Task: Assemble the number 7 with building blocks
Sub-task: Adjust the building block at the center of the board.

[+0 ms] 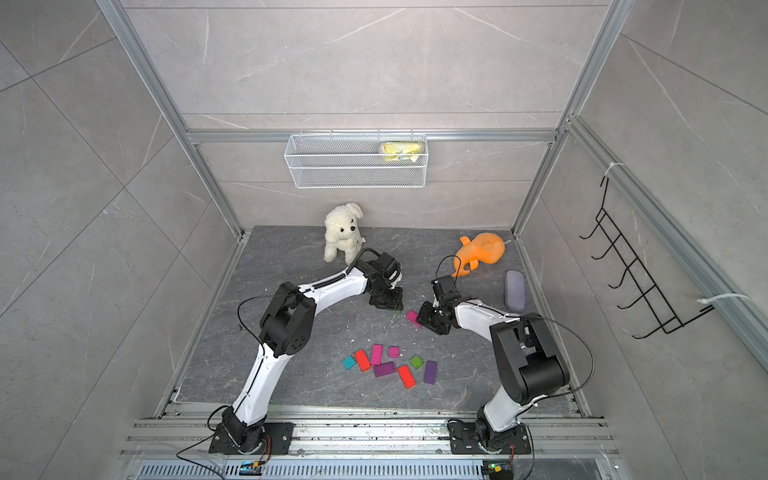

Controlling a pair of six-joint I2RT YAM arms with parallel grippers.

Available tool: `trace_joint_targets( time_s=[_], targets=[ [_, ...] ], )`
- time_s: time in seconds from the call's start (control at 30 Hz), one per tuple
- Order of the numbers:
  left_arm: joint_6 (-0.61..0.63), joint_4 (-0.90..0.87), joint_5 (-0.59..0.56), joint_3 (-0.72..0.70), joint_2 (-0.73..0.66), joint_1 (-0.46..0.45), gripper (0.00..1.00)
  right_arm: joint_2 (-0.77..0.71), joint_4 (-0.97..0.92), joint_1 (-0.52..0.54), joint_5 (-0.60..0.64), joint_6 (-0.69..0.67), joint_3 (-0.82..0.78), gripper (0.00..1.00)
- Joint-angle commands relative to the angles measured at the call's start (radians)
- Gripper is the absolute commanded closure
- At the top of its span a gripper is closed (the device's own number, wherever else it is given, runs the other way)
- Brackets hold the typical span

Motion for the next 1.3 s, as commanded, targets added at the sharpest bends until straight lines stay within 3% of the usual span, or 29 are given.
trace_joint_targets(
  time_s=[0.0, 0.5, 0.97, 1.27],
  targets=[
    [0.022, -0.011, 0.049, -0.012, 0.036, -0.015, 0.74, 0.045, -0.002, -0.001, 0.0, 0.001, 0.022, 0.54],
    [0.009, 0.002, 0.073, -0.033, 0.044, -0.025, 0.73, 0.125, 0.006, -0.003, -0.005, -0.003, 0.069, 0.55],
    [-0.083, 0.008, 0.024, -0.094, 0.011, -0.023, 0.69, 0.206, -0.067, -0.008, 0.033, -0.059, 0.209, 0.55],
    [-0.115, 0.021, -0.035, -0.163, -0.06, -0.007, 0.67, 0.163, -0.086, -0.008, 0.061, -0.093, 0.185, 0.54]
  ],
)
